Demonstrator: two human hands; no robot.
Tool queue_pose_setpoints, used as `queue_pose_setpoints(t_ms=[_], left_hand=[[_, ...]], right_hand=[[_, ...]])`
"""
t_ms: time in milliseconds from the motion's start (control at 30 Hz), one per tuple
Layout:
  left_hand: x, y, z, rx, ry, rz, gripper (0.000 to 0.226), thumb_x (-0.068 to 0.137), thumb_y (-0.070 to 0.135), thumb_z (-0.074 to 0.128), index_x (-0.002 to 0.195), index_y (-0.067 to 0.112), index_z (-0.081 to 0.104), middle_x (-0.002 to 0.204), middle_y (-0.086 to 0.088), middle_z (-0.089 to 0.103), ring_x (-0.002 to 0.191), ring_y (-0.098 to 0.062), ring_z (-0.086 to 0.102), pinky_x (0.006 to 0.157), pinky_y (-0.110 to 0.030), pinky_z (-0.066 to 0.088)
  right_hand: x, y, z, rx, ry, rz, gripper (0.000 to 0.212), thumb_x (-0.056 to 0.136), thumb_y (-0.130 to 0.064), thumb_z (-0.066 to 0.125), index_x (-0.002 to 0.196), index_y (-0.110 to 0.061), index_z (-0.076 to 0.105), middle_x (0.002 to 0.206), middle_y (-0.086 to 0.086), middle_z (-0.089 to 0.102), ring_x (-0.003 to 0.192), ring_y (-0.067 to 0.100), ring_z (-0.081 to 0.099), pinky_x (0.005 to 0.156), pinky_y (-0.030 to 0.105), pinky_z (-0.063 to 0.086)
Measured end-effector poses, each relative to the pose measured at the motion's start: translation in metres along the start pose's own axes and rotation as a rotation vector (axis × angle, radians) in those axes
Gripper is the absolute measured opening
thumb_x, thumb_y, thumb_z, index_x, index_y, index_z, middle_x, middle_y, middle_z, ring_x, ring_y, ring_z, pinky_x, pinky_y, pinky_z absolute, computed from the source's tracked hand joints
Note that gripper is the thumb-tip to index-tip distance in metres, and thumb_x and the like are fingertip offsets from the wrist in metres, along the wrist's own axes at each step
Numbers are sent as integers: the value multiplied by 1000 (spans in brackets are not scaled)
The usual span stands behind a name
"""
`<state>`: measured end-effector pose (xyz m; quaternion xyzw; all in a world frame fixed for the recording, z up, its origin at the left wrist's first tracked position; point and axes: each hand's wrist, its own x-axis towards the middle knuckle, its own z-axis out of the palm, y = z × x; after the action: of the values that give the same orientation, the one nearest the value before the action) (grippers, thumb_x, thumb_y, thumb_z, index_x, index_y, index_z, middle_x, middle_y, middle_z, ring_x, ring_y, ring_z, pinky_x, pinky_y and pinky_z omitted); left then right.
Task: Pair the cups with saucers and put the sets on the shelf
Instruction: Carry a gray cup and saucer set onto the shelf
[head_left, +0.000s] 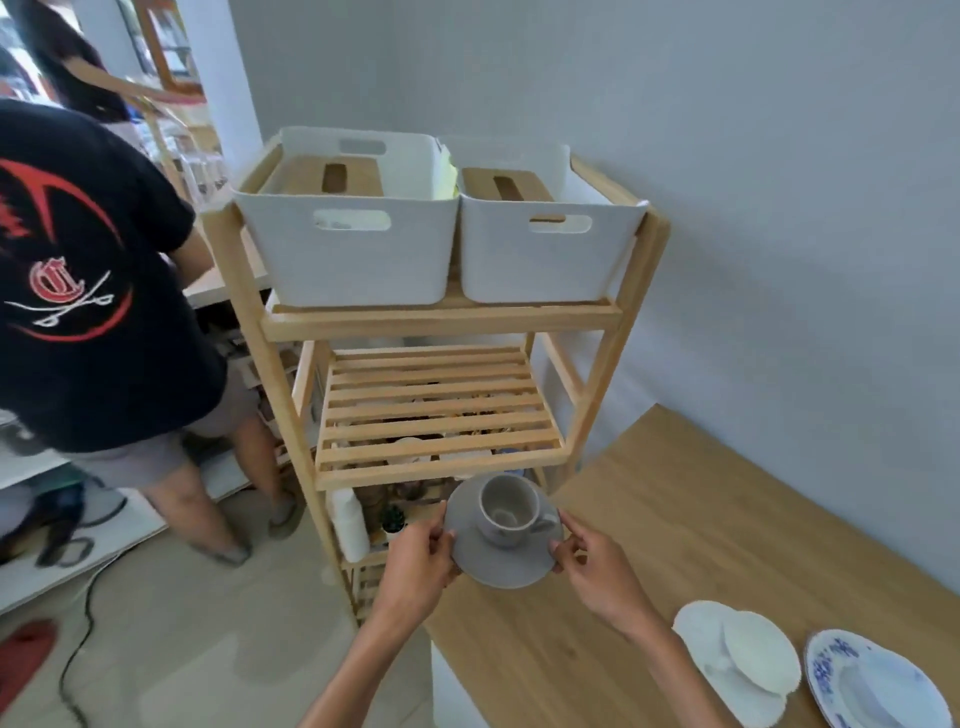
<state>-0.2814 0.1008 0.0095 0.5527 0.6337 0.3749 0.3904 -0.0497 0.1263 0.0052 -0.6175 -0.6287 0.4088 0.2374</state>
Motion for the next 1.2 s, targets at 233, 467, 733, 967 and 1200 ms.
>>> queue_pose_setpoints(t_ms=[233,467,733,967,1200], left_hand=[[29,-33,-36,39,123,-95,45,102,16,50,147,21,45,85,6,69,75,-12,68,65,-24,55],[95,-72,-68,89,190,-65,35,100,12,53,134,21,59,89,14,67,82,-4,65,76,-32,59],[170,-117,-76,210,203,-30,36,102,14,45,136,21,55,115,4,66,104,-11,59,88,-28,49],[217,-145,-79,467,154,-78,24,103,20,43,124,19,54,112,-1,66,95,-20,62,79,-43,56],[245,-156,-79,612,136,-84,30,103,21,43,132,19,43,107,-2,60,90,-23,55,68,-40,51]], right_hand=[[54,-26,43,-76,-85,-6,59,103,-29,55,157,-25,32,91,12,67,85,20,67,64,21,46],[135,-44,87,-139,-146,-30,59,105,-29,51,157,-32,23,82,-4,63,81,8,63,65,22,46],[216,-54,124,-201,-172,14,59,106,-33,47,158,-33,20,94,-14,61,85,0,58,65,19,44],[271,-45,147,-283,-195,15,60,105,-32,49,159,-28,23,116,-2,64,96,12,60,72,24,46],[310,-43,153,-435,-190,-20,61,105,-30,47,160,-28,20,117,4,68,103,24,63,83,43,53]])
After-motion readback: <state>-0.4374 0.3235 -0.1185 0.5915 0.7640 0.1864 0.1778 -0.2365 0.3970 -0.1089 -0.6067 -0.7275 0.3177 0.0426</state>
